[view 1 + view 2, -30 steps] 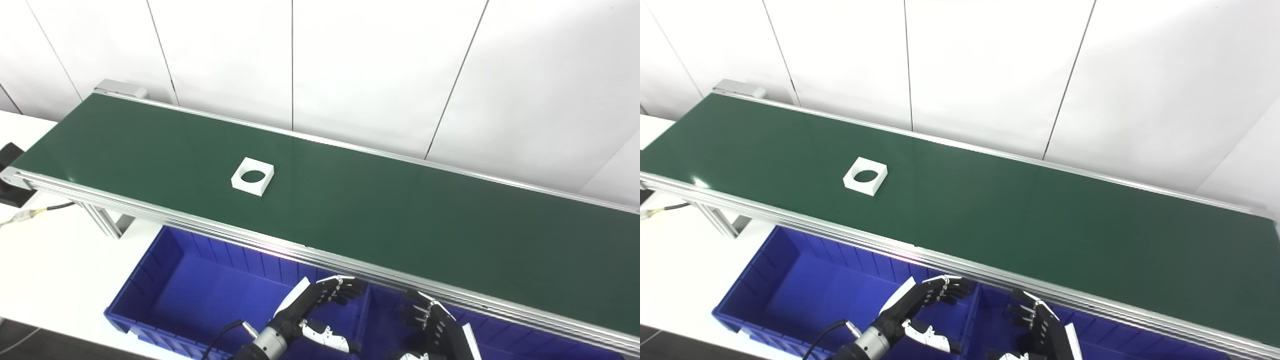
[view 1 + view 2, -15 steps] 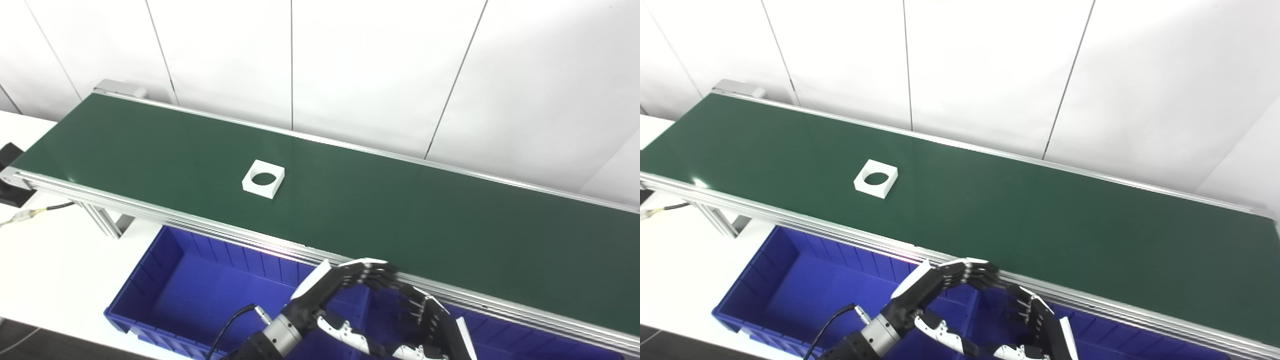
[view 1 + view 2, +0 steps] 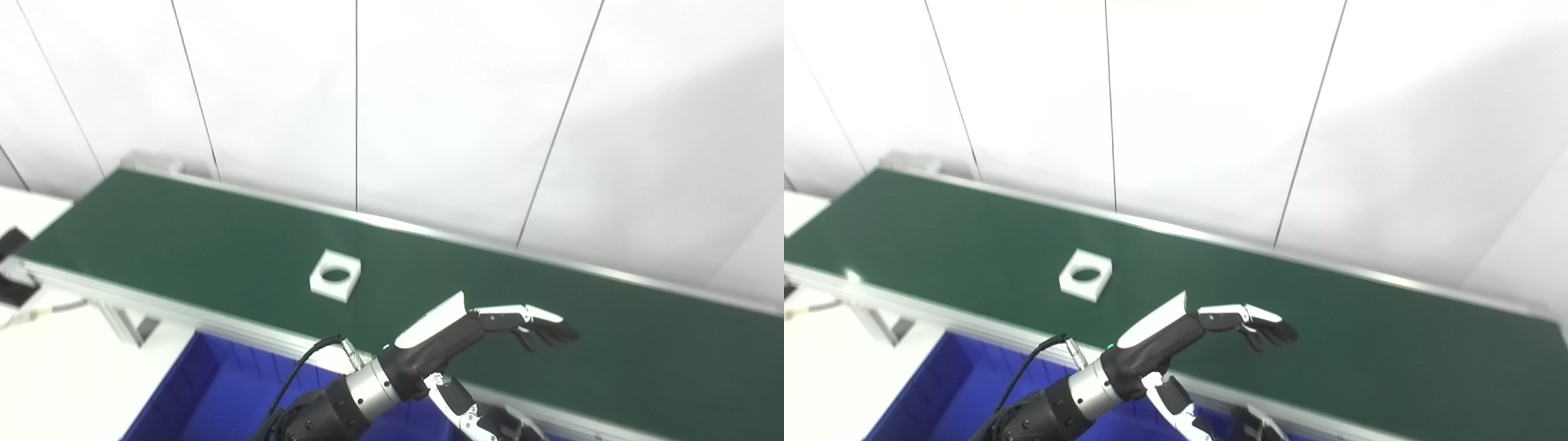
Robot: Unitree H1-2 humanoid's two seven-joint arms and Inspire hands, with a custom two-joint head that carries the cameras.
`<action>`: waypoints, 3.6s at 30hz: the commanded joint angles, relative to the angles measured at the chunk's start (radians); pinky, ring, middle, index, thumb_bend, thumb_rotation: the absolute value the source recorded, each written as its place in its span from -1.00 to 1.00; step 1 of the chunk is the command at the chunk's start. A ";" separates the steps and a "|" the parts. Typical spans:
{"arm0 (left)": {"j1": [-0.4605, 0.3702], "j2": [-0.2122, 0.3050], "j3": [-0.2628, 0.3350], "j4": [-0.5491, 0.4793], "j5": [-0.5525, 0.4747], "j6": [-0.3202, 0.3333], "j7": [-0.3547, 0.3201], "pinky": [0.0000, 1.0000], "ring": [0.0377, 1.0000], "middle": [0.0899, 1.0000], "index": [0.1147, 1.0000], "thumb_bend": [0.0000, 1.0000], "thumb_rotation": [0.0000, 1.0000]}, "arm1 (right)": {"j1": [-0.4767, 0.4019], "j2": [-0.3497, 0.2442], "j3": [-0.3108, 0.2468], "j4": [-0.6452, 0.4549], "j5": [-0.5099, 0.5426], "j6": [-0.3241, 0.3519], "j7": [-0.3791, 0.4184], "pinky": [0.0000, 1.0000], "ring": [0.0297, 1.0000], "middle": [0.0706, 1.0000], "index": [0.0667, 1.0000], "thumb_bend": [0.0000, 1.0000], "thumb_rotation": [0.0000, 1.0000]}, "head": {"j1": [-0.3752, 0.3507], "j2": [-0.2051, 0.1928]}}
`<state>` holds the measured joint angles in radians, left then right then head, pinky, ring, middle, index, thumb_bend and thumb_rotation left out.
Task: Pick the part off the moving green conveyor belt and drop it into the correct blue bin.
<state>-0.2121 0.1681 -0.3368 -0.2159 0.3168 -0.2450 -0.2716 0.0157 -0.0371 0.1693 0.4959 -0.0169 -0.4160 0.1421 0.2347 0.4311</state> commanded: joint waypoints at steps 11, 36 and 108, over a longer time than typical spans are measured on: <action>-0.260 0.078 0.016 0.253 0.418 -0.061 0.130 0.42 0.46 0.47 0.46 1.00 -0.69 | -0.013 0.009 0.000 -0.014 0.010 -0.054 0.011 0.30 0.46 0.65 0.45 0.93 -0.70 | -0.014 -0.015; -0.432 0.115 -0.063 0.556 0.472 0.056 -0.001 0.25 0.46 0.57 0.58 1.00 -0.62 | 0.009 0.024 0.013 -0.064 -0.002 -0.054 -0.007 0.32 0.48 0.65 0.46 0.93 -0.69 | -0.037 0.040; -0.518 0.102 -0.209 0.830 0.573 0.176 0.204 -0.37 -0.17 -0.01 -0.03 -0.06 -1.00 | 0.066 0.056 0.045 -0.117 0.002 -0.054 -0.041 0.37 0.52 0.68 0.49 0.86 -0.69 | -0.092 0.082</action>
<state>-0.6785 0.2602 -0.5581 0.6483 0.8926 -0.0660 -0.0985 0.0899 0.0055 0.2160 0.4118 -0.0207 -0.4171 0.0996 0.1411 0.5123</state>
